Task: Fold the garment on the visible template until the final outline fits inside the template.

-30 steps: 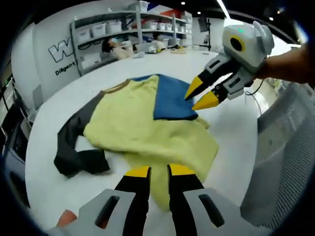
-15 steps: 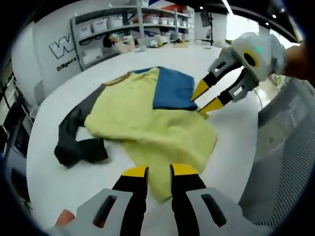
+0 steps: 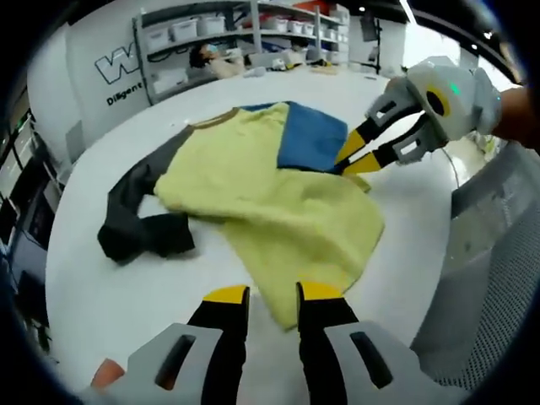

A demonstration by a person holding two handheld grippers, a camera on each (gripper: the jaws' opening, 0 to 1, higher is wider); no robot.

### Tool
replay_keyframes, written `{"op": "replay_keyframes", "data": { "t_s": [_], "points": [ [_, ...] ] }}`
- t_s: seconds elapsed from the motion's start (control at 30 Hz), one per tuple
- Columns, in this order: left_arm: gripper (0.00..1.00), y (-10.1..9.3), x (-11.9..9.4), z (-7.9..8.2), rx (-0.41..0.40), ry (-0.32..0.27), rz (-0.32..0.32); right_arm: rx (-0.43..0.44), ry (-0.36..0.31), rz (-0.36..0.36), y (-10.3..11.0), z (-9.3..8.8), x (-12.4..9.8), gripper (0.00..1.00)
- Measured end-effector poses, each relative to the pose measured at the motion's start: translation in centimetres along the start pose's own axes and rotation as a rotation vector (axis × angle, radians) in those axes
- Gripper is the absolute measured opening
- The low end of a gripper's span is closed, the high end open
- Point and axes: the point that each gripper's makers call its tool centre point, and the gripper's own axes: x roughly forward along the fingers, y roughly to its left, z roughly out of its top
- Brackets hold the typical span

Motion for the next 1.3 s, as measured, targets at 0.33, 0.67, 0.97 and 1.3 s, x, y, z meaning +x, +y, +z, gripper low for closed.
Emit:
{"op": "replay_keyframes", "data": {
  "t_s": [0.33,0.67,0.97,1.3],
  "points": [
    [0.1,-0.1,0.6,-0.6,-0.046,0.046,-0.006,0.019,-0.004,-0.007,-0.2,-0.1,0.0,0.0],
    [0.0,0.0,0.1,-0.9,-0.026,0.076,-0.009,0.033,-0.007,-0.015,-0.5,0.1,0.1,0.01],
    [0.0,0.6,-0.4,-1.9,-0.039,0.106,-0.001,0.106,-0.063,-0.05,-2.1,0.9,-1.3,0.0],
    [0.0,0.4,-0.4,-2.0,-0.022,0.11,-0.01,0.372,-0.095,-0.233,-10.3,-2.8,-5.1,0.0]
  ]
}}
